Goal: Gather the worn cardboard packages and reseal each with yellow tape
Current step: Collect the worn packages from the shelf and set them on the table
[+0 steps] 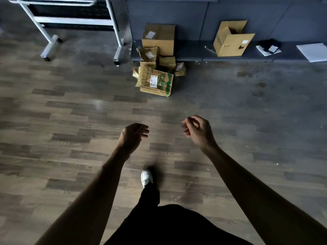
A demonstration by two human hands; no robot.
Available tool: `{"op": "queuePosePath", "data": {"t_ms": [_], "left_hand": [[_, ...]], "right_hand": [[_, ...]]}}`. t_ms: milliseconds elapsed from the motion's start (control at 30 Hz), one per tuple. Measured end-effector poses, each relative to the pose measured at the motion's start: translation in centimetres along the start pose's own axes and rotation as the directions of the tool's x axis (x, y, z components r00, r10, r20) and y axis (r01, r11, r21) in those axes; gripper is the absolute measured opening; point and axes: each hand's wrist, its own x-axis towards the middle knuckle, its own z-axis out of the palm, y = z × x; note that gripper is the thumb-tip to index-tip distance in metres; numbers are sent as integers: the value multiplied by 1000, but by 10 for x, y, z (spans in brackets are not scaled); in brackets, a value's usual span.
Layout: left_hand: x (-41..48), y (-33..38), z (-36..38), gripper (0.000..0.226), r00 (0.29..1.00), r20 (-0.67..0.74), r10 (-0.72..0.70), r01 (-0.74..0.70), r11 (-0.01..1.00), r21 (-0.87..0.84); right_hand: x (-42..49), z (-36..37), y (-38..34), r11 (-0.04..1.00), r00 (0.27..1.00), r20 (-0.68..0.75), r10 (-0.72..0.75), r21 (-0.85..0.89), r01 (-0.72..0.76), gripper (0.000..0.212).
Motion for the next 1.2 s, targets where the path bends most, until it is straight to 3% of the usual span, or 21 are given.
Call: {"op": "queuePosePath", "data": {"t_ms": [333,733,1200], "left_hand": [[123,33,-90,20,1000,23,-9,10,998,-54],[244,51,-143,21,999,-8,-45,44,999,-29],[431,137,-190,17,995,-90,-49,50,999,13]], "right_hand": [[99,80,-51,998,999,-32,-13,-55,11,17],[241,145,-86,999,1000,0,-25,-28,25,16],[452,191,-152,998,998,61,-24,68,20,7]]}}
